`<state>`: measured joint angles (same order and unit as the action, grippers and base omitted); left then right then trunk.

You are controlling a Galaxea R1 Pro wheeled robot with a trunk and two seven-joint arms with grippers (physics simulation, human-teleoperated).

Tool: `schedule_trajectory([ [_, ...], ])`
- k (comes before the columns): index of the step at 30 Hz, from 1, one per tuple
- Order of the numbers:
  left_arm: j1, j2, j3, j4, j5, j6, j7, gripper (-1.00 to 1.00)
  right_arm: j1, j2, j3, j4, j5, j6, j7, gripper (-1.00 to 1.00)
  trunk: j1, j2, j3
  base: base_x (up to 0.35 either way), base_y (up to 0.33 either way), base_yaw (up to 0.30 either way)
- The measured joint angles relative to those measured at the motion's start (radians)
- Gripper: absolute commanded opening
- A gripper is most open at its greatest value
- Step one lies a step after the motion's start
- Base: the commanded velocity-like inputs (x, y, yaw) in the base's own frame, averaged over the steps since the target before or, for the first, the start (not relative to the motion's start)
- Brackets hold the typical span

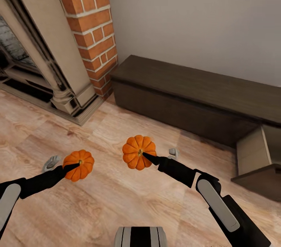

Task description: Place each of the two pumpkins and all three candles from the living room inside a cabinet in the living room (use any cabinet), then make sure every cabinet is closed, and position the cauldron so it is next to a table in the living room.

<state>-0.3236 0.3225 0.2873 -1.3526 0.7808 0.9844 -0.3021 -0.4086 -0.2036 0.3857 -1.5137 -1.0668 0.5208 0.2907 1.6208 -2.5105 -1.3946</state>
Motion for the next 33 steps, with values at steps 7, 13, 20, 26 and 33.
schedule_trajectory([
  [7,0.000,0.007,0.025,0.000,-0.001,0.000,0.000,-1.00,0.000,0.000,-0.001,0.011,0.000,-0.001,0.000,-1.00,-0.003,0.002,0.027,0.000,0.000,-0.273],
  [13,0.000,0.007,0.039,0.002,-0.004,0.000,0.000,-1.00,0.000,0.001,-0.001,0.018,0.000,-0.005,0.000,-1.00,-0.006,0.003,0.050,0.000,0.000,-0.273],
  [20,0.000,0.021,0.103,0.051,-0.004,0.000,0.001,-1.00,0.000,0.000,-0.005,0.024,-0.001,-0.005,0.000,-1.00,-0.009,0.005,0.077,0.000,0.000,-0.273],
  [26,0.000,0.049,0.115,0.090,0.012,0.002,-0.002,-1.00,0.000,0.001,-0.040,0.026,-0.001,-0.005,0.000,-1.00,-0.012,0.006,0.101,0.000,0.000,-0.243],
  [33,0.001,0.050,0.116,0.092,0.022,0.002,-0.004,-1.00,0.000,0.002,-0.043,0.027,-0.004,-0.024,0.002,-1.00,-0.012,0.006,0.103,0.000,0.000,-0.027],
])
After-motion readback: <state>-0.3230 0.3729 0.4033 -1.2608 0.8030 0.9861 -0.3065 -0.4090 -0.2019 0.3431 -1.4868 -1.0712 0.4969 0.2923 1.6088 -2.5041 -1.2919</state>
